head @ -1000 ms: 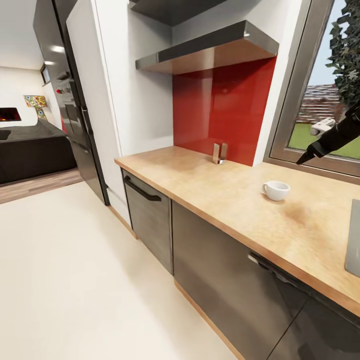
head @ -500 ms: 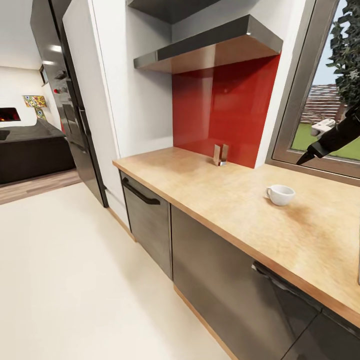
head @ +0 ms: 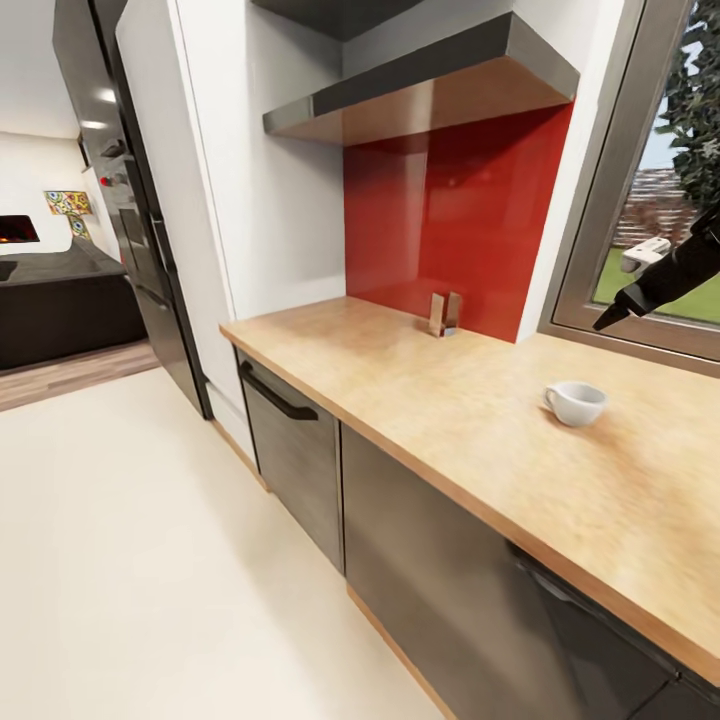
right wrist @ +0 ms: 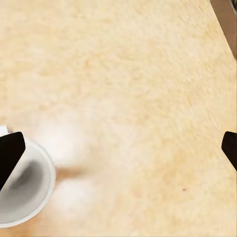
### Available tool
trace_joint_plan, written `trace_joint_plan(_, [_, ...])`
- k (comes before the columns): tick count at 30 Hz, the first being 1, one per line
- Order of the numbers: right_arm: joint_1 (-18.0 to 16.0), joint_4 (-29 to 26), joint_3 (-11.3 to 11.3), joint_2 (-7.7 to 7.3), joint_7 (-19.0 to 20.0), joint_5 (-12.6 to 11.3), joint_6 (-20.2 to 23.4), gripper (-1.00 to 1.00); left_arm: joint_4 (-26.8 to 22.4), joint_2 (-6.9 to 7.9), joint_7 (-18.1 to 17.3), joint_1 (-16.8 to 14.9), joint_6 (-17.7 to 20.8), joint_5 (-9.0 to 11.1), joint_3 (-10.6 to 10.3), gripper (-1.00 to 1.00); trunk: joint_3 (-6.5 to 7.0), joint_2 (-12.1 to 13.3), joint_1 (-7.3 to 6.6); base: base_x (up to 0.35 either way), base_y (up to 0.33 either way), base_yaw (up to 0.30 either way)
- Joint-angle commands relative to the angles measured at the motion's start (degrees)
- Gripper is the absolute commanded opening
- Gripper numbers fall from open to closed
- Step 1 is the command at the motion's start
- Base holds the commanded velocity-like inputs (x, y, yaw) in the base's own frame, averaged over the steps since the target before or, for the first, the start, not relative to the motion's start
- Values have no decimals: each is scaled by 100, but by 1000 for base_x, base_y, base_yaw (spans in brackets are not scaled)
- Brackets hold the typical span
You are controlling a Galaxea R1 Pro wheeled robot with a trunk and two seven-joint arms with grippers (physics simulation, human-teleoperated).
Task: Set up a coffee station on the kitchen countertop: keep the coffee maker on the countertop, move the bottle of coffee from the kitchen shelf to the counter next to the coffee maker, place a paper coffee filter on top of the coffee maker, put the saucer next to the coffee maker with the coffee cup on the saucer, and place the electric kettle next to the coffee maker.
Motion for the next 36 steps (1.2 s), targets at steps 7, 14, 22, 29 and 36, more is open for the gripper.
trace_joint_plan(7, [5,-4,7,-5,54,471,37,100,4,0,-14,-5,-43,-33,45,100,-6,-2,1,60,0,0])
trace_joint_plan(14, [21,14,6,-5,66,515,33,100,4,2,-22,-5,-43,-33,59,100,-6,-2,1,1,0,0])
trace_joint_plan(22, [29,45,7,-5,68,514,23,100,2,0,-22,-5,-43,-33,62,100,-6,-2,1,0,0,0])
trace_joint_plan(29, [31,92,7,-3,147,509,-176,100,0,0,-23,-5,-43,-33,62,100,-6,-2,1,0,0,0])
trace_joint_plan(36, [32,130,-1,-4,636,514,-301,100,-1,0,-23,-5,-43,-33,62,100,-6,-2,1,0,0,0])
